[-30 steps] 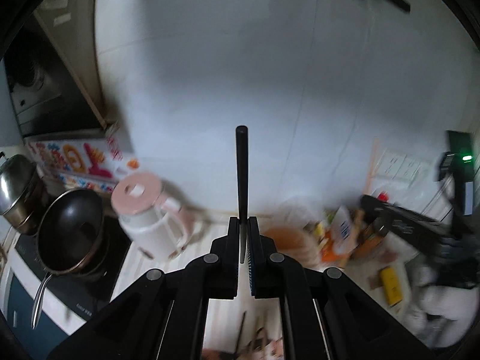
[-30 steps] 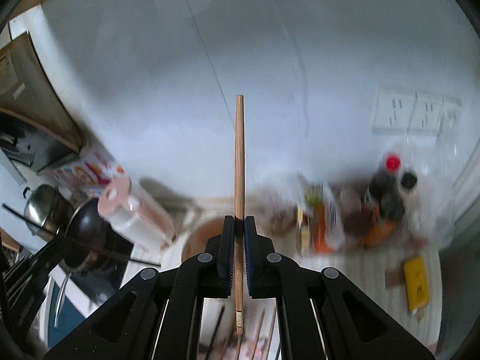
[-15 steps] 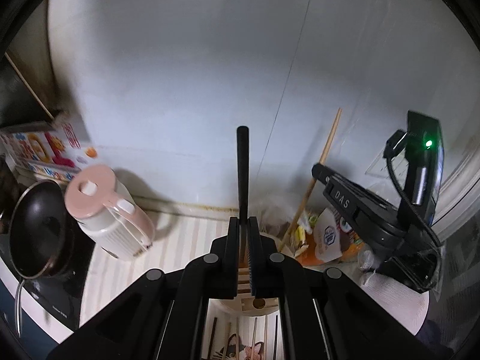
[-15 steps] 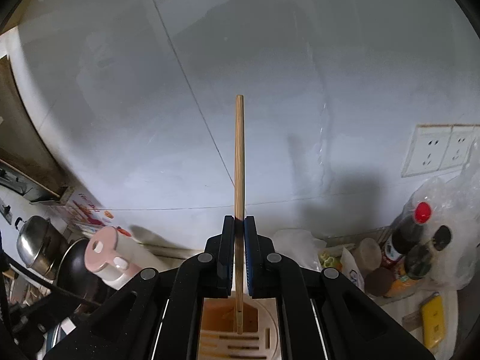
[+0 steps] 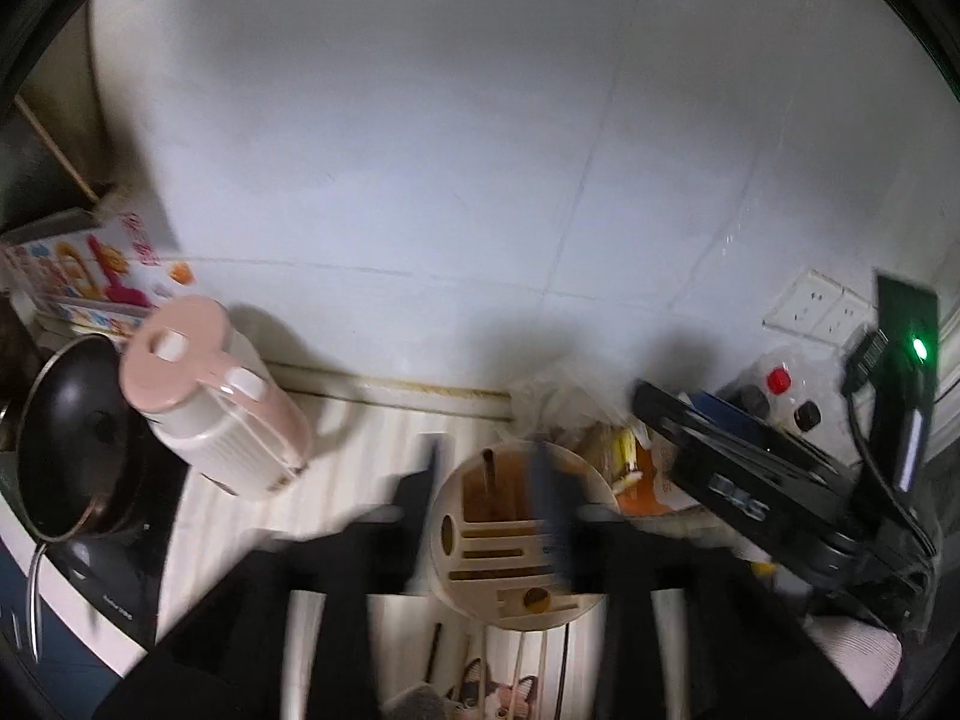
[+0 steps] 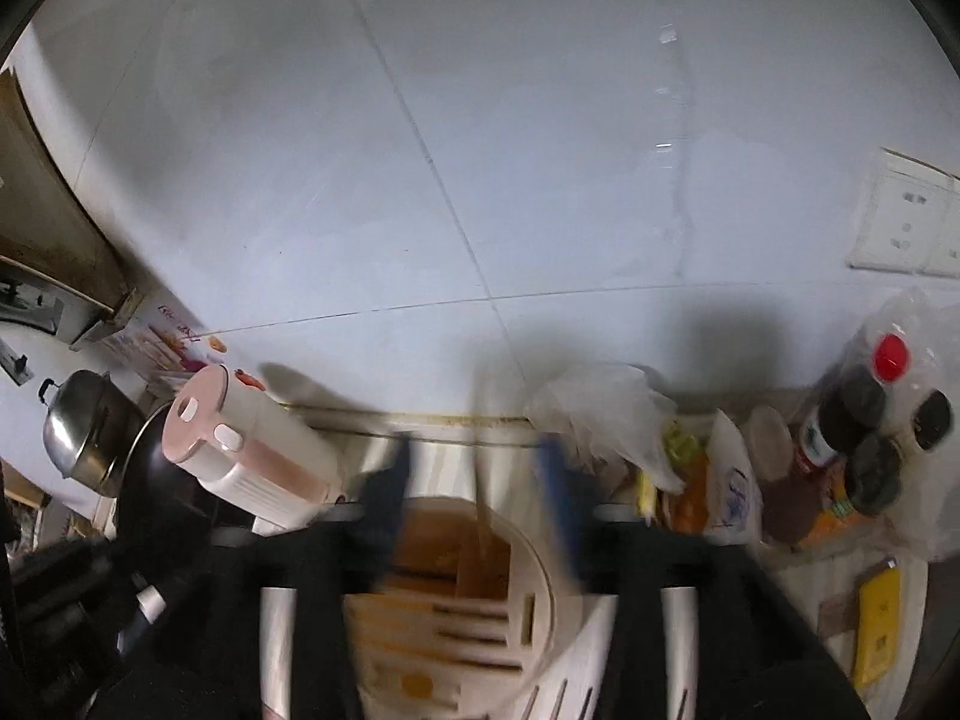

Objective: Organize utensils
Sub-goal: 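Lower both chopsticks into the holder and open both tools, then move both open tools back down to the chopstick row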

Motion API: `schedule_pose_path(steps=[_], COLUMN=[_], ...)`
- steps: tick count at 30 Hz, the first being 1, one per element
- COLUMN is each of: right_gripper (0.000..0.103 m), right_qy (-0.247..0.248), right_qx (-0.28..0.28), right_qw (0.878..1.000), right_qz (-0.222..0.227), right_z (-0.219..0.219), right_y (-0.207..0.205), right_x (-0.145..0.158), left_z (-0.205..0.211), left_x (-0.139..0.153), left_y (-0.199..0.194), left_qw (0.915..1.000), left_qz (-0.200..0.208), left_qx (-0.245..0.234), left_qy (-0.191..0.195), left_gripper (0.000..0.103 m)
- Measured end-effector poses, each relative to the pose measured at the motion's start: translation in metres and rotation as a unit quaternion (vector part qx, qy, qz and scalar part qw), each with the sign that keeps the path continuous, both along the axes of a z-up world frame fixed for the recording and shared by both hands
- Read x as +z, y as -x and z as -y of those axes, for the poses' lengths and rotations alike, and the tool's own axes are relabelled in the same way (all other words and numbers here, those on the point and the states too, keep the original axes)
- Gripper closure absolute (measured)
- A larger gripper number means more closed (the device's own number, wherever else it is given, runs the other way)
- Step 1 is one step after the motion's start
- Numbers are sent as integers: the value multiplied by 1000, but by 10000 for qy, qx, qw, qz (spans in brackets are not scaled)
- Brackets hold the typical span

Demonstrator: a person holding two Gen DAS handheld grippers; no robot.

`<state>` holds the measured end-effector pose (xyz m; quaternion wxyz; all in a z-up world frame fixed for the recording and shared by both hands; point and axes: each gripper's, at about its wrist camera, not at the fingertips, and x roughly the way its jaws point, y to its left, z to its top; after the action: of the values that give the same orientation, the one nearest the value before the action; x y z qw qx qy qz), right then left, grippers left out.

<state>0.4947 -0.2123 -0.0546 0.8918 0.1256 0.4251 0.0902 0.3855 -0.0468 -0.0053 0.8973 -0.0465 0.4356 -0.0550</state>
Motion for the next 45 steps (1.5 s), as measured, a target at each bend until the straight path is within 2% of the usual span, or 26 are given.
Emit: schedule_pose_path(steps=[1,2,4,6,7,10,12,18,21,28,31,33,36,38,40,41,42,44,45], right_gripper=[43,43,43,39,37,21,8,8,8,9,14,31,45,51,57,63,73,78,79], right_qy=[-13,-15,25,120,155,129,143,318,345,572,568,543,593,640,614,568,502,446,442], right_qx=[-75,-112,-272,-437,-536,-731,-796,-1009,-1002,-1013,-999,-921,-853,-844,-801,-767,-724,-683,-681], right_qw=[10000,9999,9996,9990,9984,9971,9966,9944,9936,9872,9838,9801,9743,9699,9656,9635,9618,9585,9575], right_qz=[34,50,51,55,71,150,159,-32,-388,-1089,-1373,-1671,-1996,-2193,-2398,-2502,-2594,-2732,-2766], right_z=[5,9,18,24,28,38,41,39,37,29,30,28,25,25,25,24,25,23,23], right_y=[8,12,30,45,56,85,100,138,146,160,163,164,166,167,168,168,169,170,170], right_x=[4,6,11,13,13,7,-1,-34,-60,-122,-147,-169,-195,-213,-229,-237,-244,-255,-259], left_z=[-2,-7,-14,-20,-22,-25,-29,-27,-26,-17,-13,-11,-8,-5,-5,-6,-7,-11,-11], left_x=[4,7,10,4,0,-19,-36,-97,-130,-185,-206,-222,-242,-258,-273,-281,-287,-301,-306], left_y=[5,11,23,31,36,50,54,78,87,100,102,102,105,104,103,102,101,101,100], left_qw=[9999,9996,9985,9978,9976,9971,9968,9950,9929,9863,9829,9805,9770,9738,9697,9671,9649,9612,9593], left_qz=[96,236,436,417,411,243,116,-415,-740,-1274,-1458,-1557,-1724,-1891,-2075,-2208,-2324,-2511,-2582], left_qx=[71,171,296,409,435,506,515,404,377,188,137,97,0,-113,-174,-173,-176,-150,-155], left_qy=[-20,-50,-171,-297,-348,-516,-595,-817,-847,-1031,-1112,-1198,-1257,-1254,-1276,-1251,-1206,-1130,-1130], left_gripper=[27,21,19,0,0,0,0,0,0,0,1,1,2,3,16,29,36,50,53])
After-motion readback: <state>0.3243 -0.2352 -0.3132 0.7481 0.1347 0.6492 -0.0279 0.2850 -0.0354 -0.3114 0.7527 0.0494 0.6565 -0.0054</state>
